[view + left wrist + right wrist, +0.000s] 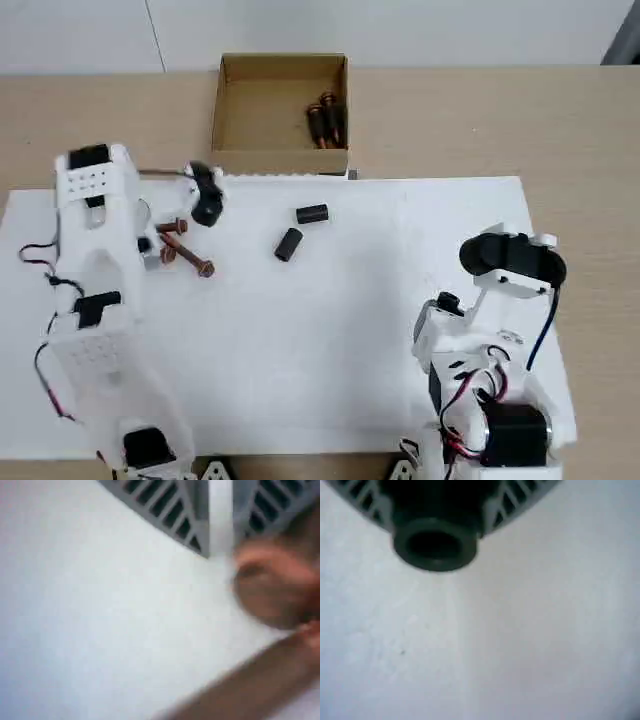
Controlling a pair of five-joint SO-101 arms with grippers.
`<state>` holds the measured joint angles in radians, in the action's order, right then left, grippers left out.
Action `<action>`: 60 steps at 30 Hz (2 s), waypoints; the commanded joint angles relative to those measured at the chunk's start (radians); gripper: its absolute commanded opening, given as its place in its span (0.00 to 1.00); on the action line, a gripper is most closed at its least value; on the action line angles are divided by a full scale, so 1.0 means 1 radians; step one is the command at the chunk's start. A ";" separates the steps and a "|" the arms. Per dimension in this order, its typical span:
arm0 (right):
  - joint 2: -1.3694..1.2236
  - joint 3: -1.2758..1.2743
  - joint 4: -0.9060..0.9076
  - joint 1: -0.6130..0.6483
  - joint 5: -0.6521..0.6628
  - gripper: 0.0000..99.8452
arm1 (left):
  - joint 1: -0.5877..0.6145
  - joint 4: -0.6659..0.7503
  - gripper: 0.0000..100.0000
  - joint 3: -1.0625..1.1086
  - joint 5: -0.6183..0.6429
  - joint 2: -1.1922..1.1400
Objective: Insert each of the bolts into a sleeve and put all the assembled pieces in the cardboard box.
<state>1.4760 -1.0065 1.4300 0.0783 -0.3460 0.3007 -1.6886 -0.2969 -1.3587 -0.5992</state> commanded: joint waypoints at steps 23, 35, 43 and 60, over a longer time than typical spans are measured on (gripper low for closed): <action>0.005 0.006 -0.022 -0.002 0.002 0.00 | -0.035 -0.060 0.02 -0.099 -0.193 0.097; 0.005 0.006 -0.013 0.048 -0.032 0.00 | -0.063 -0.038 0.02 -0.234 -0.107 0.109; 0.004 0.006 -0.022 0.077 -0.028 0.00 | -0.043 -0.008 0.11 -0.237 -0.061 0.071; 0.005 0.006 -0.016 0.077 -0.028 0.00 | -0.018 0.064 0.11 -0.239 -0.064 -0.023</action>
<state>1.4760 -1.0065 1.4300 0.1534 -0.3675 0.2731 -1.6640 -0.4918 -1.3587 -0.6237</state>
